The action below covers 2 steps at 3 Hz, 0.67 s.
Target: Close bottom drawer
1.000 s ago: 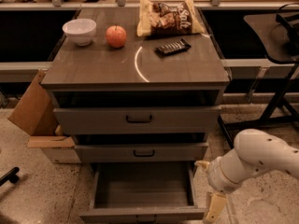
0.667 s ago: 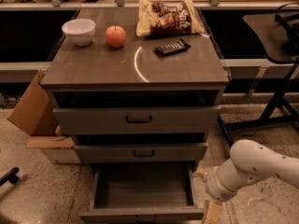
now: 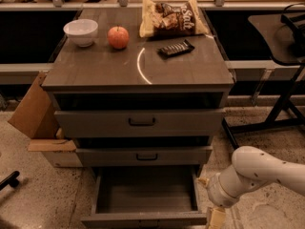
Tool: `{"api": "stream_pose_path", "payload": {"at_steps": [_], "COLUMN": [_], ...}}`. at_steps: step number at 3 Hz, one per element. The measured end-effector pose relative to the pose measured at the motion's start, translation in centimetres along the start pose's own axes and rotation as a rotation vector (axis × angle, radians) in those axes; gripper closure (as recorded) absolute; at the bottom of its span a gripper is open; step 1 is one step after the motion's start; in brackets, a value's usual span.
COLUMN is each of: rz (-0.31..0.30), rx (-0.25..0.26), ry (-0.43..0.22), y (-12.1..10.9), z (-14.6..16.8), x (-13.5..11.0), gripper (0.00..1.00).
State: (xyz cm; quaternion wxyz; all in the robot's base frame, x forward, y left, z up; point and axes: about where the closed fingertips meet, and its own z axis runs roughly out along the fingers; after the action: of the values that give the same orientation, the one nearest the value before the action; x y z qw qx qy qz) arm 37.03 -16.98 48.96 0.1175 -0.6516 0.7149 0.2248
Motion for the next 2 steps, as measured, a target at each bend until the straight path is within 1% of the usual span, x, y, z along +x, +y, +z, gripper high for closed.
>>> {"api": "stream_pose_path", "payload": {"at_steps": [1, 2], "rz": [-0.037, -0.081], "rx": [-0.019, -0.038], "ry": [-0.023, -0.069], "y": [-0.3, -0.4], "z": [2.8, 6.1], "x": [1.7, 3.2], "gripper": [0.00, 0.00]}}
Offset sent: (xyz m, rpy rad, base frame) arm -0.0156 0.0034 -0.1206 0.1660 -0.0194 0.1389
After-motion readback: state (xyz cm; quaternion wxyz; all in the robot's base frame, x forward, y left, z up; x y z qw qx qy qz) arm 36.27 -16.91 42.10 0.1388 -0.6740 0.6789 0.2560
